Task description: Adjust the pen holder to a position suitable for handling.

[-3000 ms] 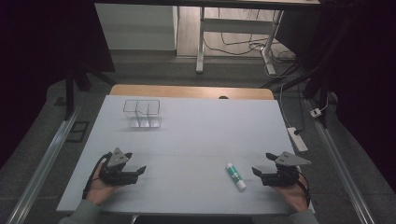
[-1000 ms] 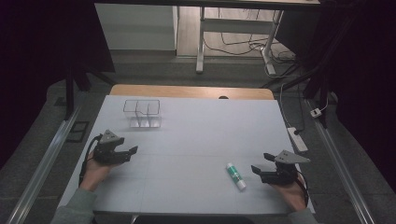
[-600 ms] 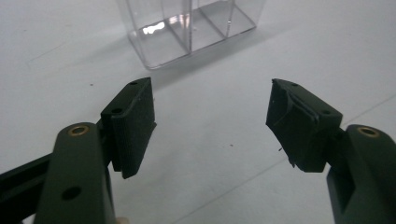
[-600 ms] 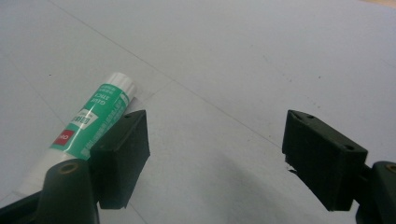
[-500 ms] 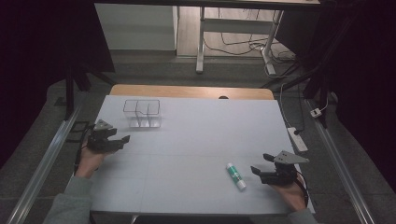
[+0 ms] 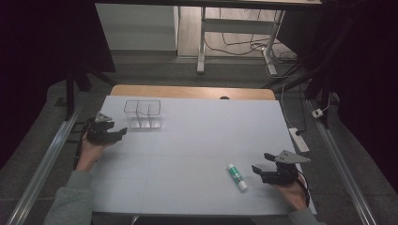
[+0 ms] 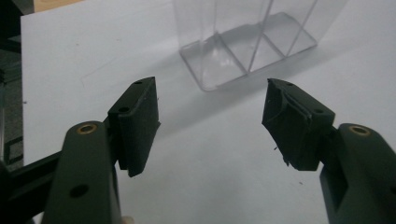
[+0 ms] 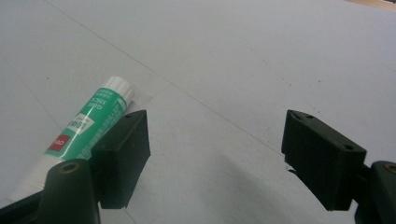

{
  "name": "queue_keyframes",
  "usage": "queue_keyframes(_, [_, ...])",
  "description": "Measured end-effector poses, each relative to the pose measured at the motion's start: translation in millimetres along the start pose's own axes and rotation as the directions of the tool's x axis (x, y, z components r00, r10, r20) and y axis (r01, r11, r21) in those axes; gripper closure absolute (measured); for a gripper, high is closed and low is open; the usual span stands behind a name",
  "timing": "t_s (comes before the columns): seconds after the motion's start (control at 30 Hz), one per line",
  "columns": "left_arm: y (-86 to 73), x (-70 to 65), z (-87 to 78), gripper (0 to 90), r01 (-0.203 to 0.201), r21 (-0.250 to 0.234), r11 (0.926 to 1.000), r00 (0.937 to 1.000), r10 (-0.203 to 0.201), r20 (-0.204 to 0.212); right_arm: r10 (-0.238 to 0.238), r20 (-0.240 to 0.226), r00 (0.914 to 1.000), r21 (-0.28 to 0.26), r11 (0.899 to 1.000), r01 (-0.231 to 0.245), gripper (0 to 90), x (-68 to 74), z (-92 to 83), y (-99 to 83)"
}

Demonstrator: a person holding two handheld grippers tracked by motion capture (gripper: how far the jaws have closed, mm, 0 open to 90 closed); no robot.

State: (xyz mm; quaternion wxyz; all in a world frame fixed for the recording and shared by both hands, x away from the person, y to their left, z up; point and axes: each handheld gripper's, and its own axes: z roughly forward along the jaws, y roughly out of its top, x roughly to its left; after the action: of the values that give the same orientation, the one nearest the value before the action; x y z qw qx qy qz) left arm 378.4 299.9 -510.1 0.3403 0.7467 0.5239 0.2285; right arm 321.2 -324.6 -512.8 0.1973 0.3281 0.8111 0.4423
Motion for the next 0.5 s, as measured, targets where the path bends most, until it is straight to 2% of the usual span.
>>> queue_keyframes(0.03, [1.8,5.2,-1.1,38.3,0.021,-0.019,0.9996,0.9998,-0.021,0.002,0.0,-0.001,1.0,0.001,1.0,0.0,23.6,-0.2,0.3,0.0])
queue_keyframes(0.37, [11.5,16.5,8.0,55.0,0.029,-0.035,0.999,0.9995,-0.03,-0.012,0.004,-0.011,0.9999,-0.003,1.0,-0.004,23.6,-1.6,0.7,0.3])
queue_keyframes(0.5, [11.2,23.8,14.3,69.0,0.049,-0.032,0.9983,0.9988,-0.049,-0.006,-0.002,-0.001,1.0,0.003,1.0,0.002,23.7,-1.5,0.6,0.4])
